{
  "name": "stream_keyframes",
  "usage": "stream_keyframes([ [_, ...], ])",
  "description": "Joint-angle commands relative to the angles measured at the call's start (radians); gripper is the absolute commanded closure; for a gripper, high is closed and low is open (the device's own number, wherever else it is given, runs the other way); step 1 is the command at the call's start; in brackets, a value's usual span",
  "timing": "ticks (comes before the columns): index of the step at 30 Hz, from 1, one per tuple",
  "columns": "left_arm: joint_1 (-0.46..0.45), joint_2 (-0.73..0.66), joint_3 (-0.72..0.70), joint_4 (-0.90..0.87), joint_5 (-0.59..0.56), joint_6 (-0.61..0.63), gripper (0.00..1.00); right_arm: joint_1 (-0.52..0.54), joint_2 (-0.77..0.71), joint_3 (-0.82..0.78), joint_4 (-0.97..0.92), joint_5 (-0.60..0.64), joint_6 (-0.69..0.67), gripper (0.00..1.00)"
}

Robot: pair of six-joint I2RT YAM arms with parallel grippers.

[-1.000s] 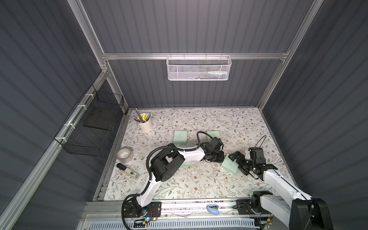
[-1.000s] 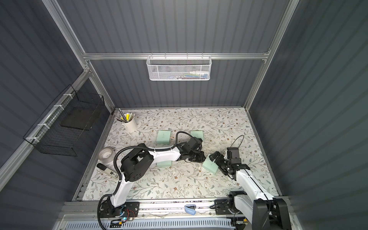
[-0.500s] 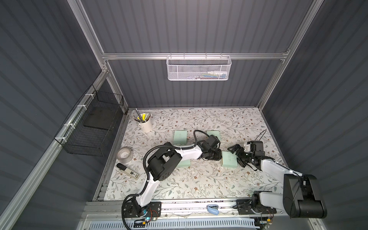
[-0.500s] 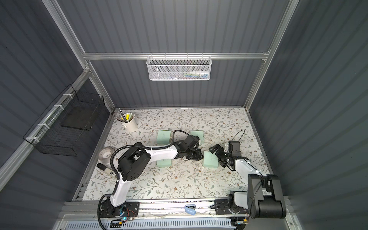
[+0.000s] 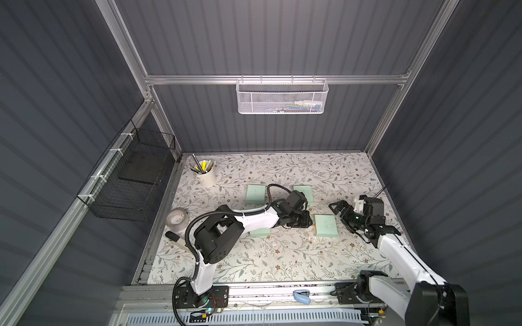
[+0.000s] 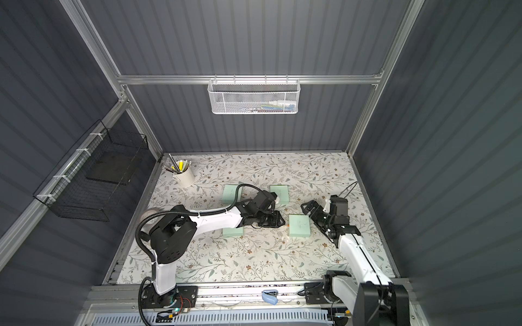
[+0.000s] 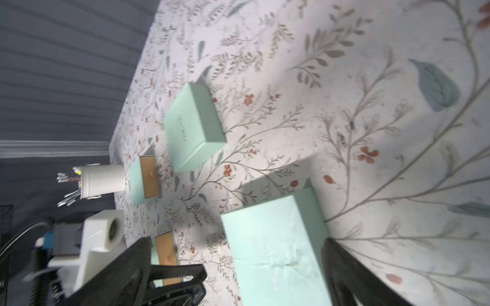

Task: Take out the earrings from the drawer-style jewelry box
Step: Open the drawer in the jewelry box.

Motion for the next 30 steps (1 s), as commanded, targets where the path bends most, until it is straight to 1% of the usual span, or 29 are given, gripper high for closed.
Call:
stream_keyframes([
  [1, 0.004, 0.004, -0.023, 0.074, 0.075, -0.048, 0.72, 0.031, -0.055, 0.016, -0.092, -0.033, -0.029, 0.01],
  [5, 0.005, 0.046, -0.01, 0.095, 0.094, -0.076, 0.72, 0.072, -0.068, 0.005, -0.088, -0.087, -0.015, 0.01],
  [9, 0.005, 0.064, -0.017, 0.113, 0.088, -0.099, 0.73, 0.113, -0.047, 0.007, -0.08, -0.083, -0.012, 0.01],
  [21, 0.01, 0.082, -0.046, 0.156, 0.079, -0.137, 0.73, 0.131, 0.066, -0.018, 0.019, -0.105, 0.016, 0.01],
  [30, 0.013, 0.112, -0.033, 0.175, 0.095, -0.147, 0.74, 0.134, 0.096, -0.022, 0.046, -0.108, 0.026, 0.01],
])
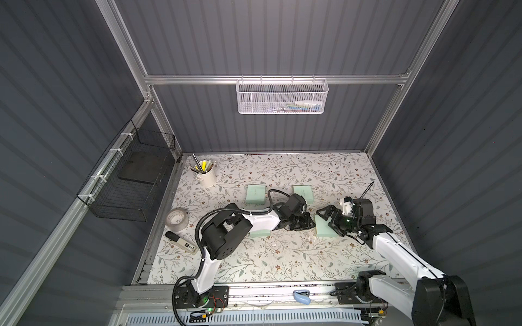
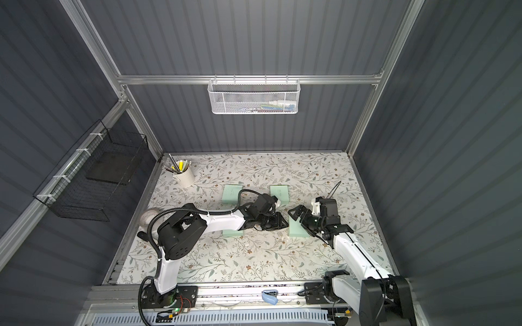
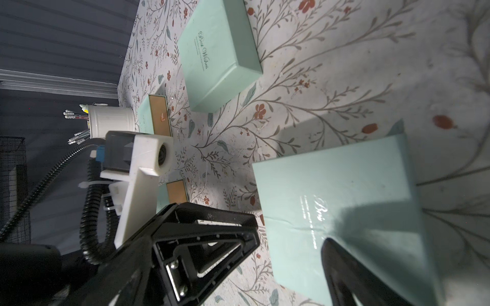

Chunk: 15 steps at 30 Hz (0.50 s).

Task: Take out the earrings from the drawer-style jewelry box
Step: Open the drawer in the jewelry box.

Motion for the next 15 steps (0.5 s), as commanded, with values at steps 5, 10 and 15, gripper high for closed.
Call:
stream_keyframes([
  [5, 0.009, 0.039, 0.011, 0.011, 0.013, -0.013, 0.76, 0.004, 0.025, -0.001, 0.029, -0.013, 0.006, 0.01],
  [10, 0.01, 0.053, 0.019, 0.028, 0.027, -0.02, 0.76, 0.004, 0.042, -0.001, 0.036, -0.014, 0.006, 0.01],
  [15, 0.01, 0.059, 0.019, 0.046, 0.033, -0.025, 0.77, 0.004, 0.05, -0.004, 0.046, -0.021, 0.008, 0.01],
])
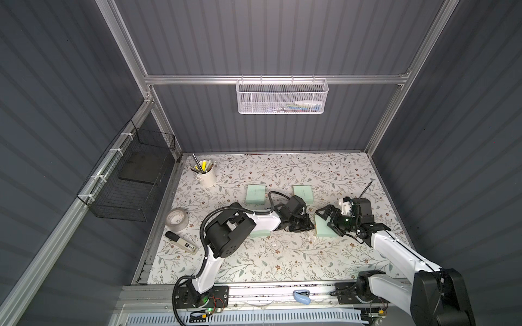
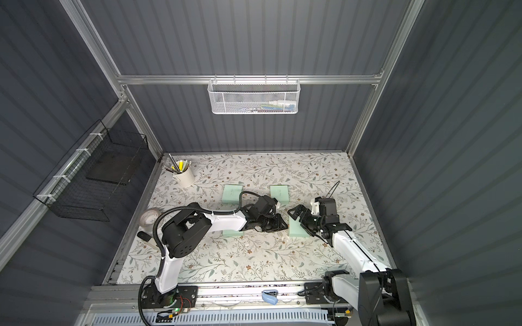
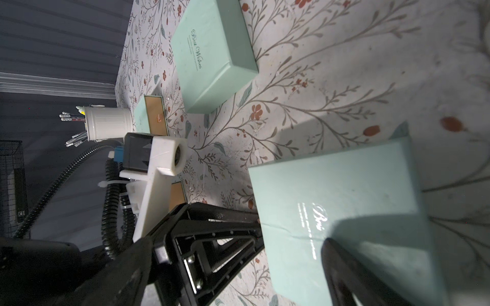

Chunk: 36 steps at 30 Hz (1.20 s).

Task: Take out the earrings from the drawer-style jewelry box
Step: Open the drawer in the jewelry box.

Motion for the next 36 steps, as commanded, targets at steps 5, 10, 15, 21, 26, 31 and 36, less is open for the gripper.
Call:
stream_keyframes([
  [5, 0.006, 0.019, 0.008, 0.065, 0.034, -0.027, 0.77, 0.004, 0.029, -0.006, 0.028, -0.014, -0.003, 0.01],
  [10, 0.005, 0.017, 0.006, 0.077, 0.037, -0.032, 0.77, 0.004, 0.051, -0.008, 0.04, -0.022, -0.002, 0.01],
  [15, 0.006, 0.03, 0.012, 0.076, 0.037, -0.037, 0.82, 0.006, 0.069, -0.01, 0.054, -0.032, 0.004, 0.01],
  [21, 0.006, 0.035, 0.019, 0.067, 0.029, -0.039, 0.89, 0.005, 0.071, -0.01, 0.052, -0.029, 0.001, 0.01],
  [26, 0.006, 0.027, 0.019, 0.028, 0.011, -0.038, 1.0, 0.006, 0.068, -0.017, 0.032, 0.013, 0.015, 0.01],
  [31, 0.006, -0.018, -0.002, -0.056, -0.035, -0.008, 1.0, 0.004, 0.058, -0.032, 0.026, 0.066, 0.043, 0.01],
  [36, 0.013, -0.069, -0.035, -0.115, -0.1, 0.009, 1.0, 0.0, 0.042, -0.036, 0.015, 0.098, 0.061, 0.01],
])
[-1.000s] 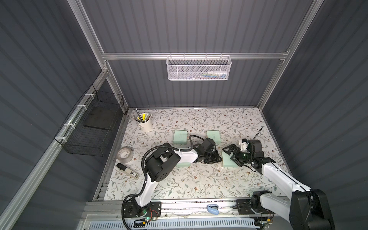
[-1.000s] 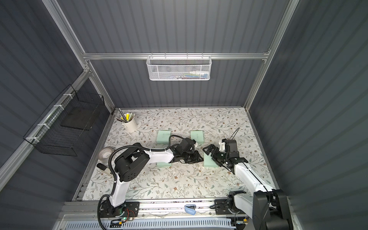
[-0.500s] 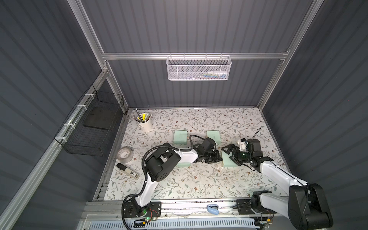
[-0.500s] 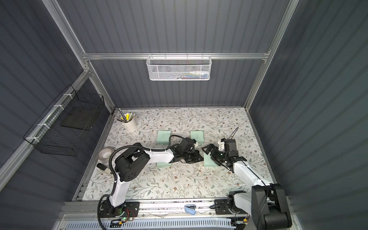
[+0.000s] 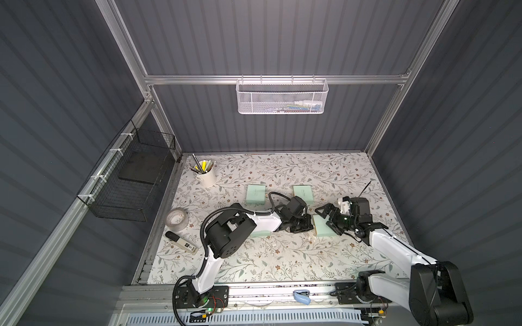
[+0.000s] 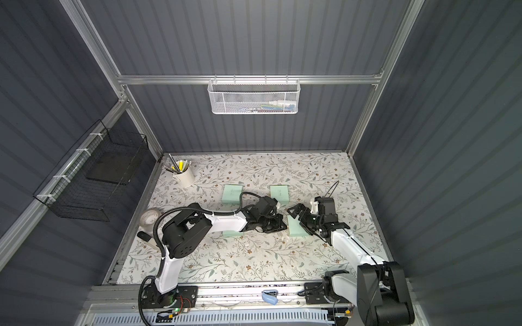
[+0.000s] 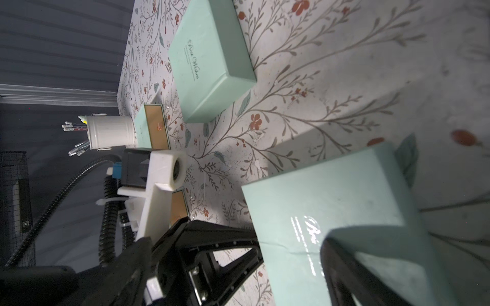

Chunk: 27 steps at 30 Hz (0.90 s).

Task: Take out the earrings from the drawer-style jewelry box
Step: Open the drawer in the jewelry box.

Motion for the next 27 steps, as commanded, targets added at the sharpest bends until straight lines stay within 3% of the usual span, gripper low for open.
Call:
stream_keyframes([
  [1, 0.015, -0.063, -0.04, -0.107, -0.071, 0.034, 1.0, -0.004, -0.004, -0.03, -0.055, 0.074, 0.019, 0.01],
  [27, 0.02, -0.15, -0.09, -0.248, -0.16, 0.084, 1.0, -0.023, -0.009, -0.045, -0.059, 0.105, 0.031, 0.01],
])
